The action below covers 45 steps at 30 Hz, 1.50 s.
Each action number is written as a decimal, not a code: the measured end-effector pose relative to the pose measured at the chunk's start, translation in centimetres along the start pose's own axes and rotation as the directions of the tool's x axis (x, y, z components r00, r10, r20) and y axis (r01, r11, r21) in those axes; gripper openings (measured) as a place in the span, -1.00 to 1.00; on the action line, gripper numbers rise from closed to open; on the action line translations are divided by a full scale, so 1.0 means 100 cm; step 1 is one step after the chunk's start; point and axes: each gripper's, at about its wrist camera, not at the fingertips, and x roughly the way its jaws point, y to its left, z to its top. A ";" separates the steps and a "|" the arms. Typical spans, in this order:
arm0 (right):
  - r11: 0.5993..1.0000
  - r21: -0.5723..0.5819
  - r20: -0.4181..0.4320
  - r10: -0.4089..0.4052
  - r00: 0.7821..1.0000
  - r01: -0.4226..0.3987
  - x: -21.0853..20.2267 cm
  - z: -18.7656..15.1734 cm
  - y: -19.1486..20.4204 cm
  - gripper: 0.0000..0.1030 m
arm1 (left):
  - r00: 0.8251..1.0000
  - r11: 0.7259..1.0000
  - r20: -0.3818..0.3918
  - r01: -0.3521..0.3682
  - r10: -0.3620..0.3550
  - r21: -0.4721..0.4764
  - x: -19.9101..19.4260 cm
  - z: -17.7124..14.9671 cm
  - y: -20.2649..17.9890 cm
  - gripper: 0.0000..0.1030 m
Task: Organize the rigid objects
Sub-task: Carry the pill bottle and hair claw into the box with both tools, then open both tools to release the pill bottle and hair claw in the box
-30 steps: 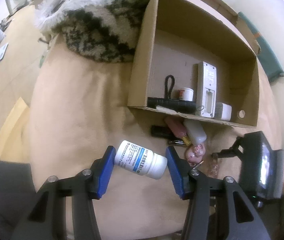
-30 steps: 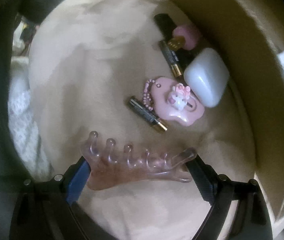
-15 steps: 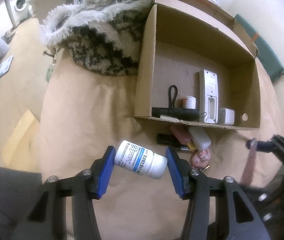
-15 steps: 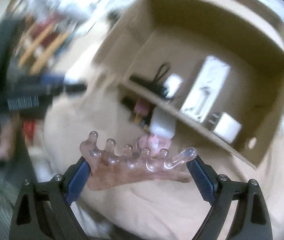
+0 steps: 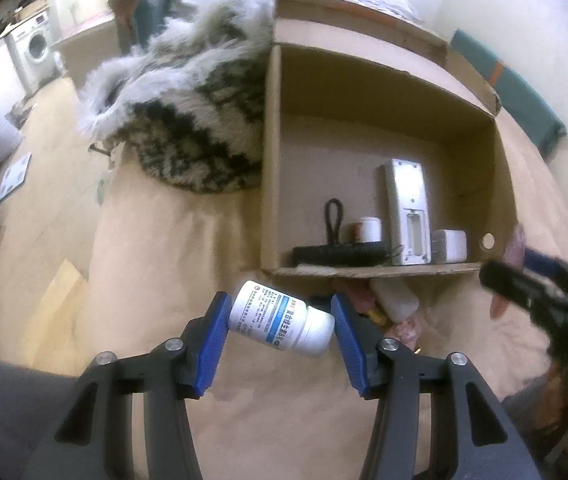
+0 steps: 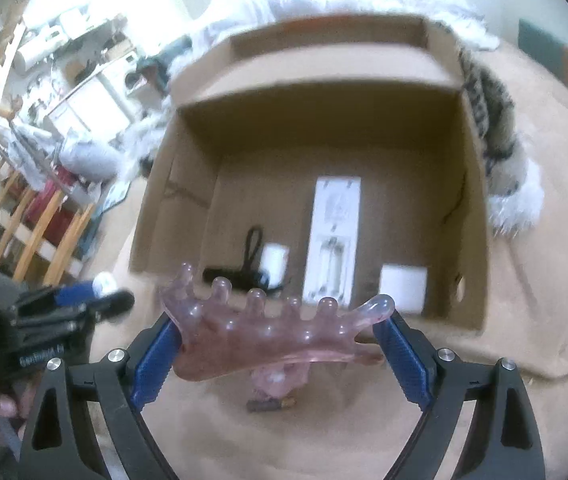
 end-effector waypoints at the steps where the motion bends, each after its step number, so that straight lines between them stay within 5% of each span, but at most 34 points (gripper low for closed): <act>1: 1.000 0.013 0.018 -0.002 1.000 0.002 -0.002 0.004 -0.003 0.91 | 1.000 1.000 0.003 0.007 -0.007 0.004 -0.002 0.003 -0.003 -0.07; 8: 0.991 0.129 0.058 -0.047 0.997 0.039 0.007 0.024 -0.033 0.91 | 0.997 0.995 0.073 0.020 -0.026 0.093 -0.013 0.044 -0.031 -0.07; 15: 0.987 0.137 0.040 -0.085 0.996 0.078 0.020 0.036 -0.041 0.91 | 0.998 0.991 0.066 0.012 -0.021 0.135 0.019 0.079 -0.046 -0.07; 37: 0.972 0.067 -0.110 -0.216 0.970 0.224 0.067 0.028 -0.034 0.92 | 1.000 0.989 0.010 -0.005 0.004 0.147 0.066 0.071 -0.051 -0.06; 45: 0.972 0.091 -0.093 -0.210 0.973 0.218 0.070 0.032 -0.035 1.00 | 1.000 0.991 0.015 0.022 -0.025 0.130 0.058 0.071 -0.052 0.40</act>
